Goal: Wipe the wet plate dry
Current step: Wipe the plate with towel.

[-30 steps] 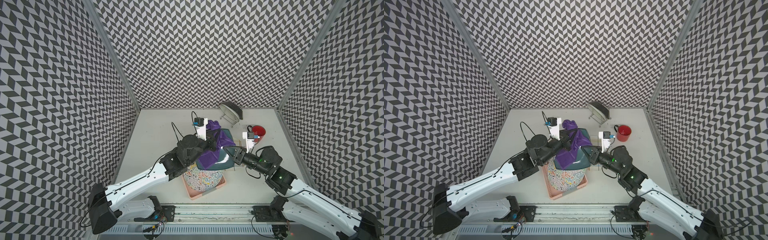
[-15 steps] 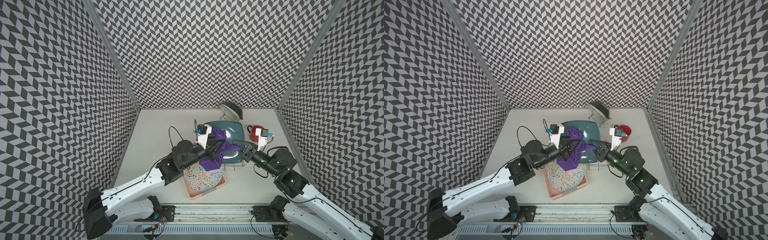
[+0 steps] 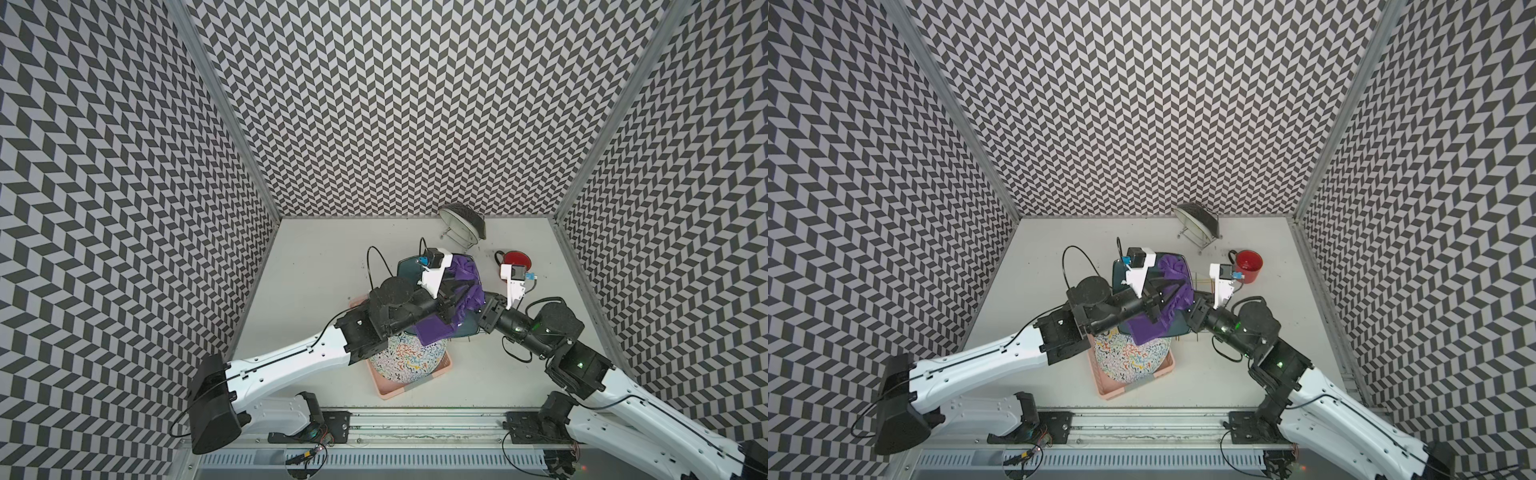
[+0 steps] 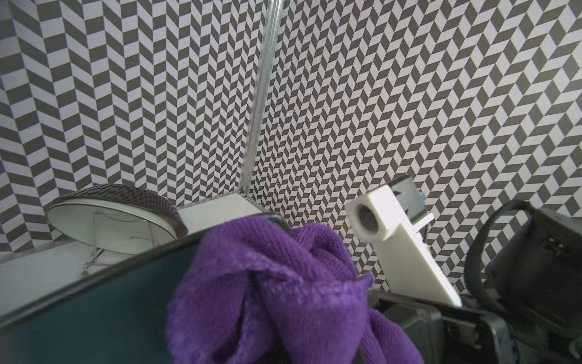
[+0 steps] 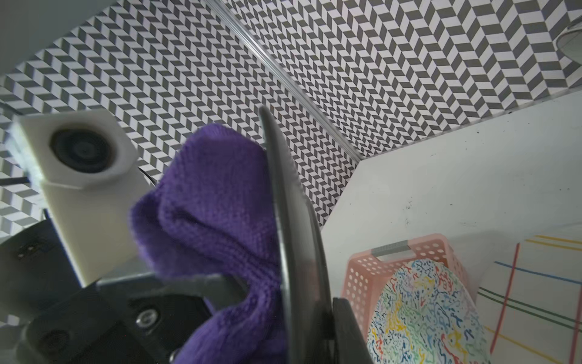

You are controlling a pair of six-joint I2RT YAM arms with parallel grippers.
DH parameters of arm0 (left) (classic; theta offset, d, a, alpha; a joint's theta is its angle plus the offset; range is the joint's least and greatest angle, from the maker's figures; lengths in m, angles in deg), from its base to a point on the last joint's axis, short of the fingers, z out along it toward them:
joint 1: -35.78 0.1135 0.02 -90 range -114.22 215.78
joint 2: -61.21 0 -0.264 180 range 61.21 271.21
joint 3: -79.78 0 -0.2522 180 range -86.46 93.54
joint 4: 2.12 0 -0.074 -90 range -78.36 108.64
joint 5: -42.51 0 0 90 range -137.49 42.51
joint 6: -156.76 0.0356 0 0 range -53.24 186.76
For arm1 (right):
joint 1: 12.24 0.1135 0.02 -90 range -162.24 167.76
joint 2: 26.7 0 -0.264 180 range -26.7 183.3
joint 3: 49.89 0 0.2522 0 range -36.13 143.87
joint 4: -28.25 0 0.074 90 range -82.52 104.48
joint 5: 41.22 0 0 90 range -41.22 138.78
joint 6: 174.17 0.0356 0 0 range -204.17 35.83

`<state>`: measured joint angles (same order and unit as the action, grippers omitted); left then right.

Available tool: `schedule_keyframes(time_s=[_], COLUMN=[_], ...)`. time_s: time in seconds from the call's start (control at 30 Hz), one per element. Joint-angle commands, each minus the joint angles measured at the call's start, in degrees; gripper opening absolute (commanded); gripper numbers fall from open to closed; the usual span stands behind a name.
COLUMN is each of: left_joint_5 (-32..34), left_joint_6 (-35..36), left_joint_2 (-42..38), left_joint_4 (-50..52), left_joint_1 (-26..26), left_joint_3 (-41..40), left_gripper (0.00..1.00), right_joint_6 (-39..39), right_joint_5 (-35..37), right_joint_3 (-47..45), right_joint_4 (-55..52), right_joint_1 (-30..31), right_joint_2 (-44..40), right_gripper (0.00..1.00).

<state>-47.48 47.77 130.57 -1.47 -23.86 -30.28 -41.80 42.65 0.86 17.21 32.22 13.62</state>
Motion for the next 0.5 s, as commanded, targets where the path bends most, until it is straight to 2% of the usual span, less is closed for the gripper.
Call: schedule_keyframes(time_s=[0.0,0.1,0.13,0.27,0.37,0.47], left_joint_5=[-6.13,-18.13,-23.40,-36.89,-42.20,-43.84], left_joint_6=[-4.70,-13.45,-18.28,-34.34,-49.24,-60.49], left_joint_2=[-6.51,-12.82,-15.04,-16.82,-15.30,-11.89], left_joint_4=[2.31,-3.38,-6.85,-22.42,-38.59,-53.64], left_joint_1=[4.89,14.30,18.85,29.72,34.94,36.94], left_joint_3=[-3.05,-6.15,-7.70,-12.25,-16.68,-19.53], left_gripper=[0.00,0.00,0.00,0.00,0.00,0.00], right_joint_6=[-0.72,3.25,5.13,12.84,20.27,26.34], right_joint_5=[1.16,-3.72,-6.41,-15.24,-19.09,-23.73], right_joint_3=[9.53,9.24,9.17,6.96,4.11,2.46], right_joint_4=[17.38,19.06,20.42,30.11,41.85,51.06], right_joint_1=[-3.73,-10.53,-13.08,-17.12,-17.52,-17.54], right_joint_2=[-3.89,-4.58,-4.35,-2.99,-1.36,1.92], right_gripper=[0.00,0.00,0.00,0.00,0.00,0.00])
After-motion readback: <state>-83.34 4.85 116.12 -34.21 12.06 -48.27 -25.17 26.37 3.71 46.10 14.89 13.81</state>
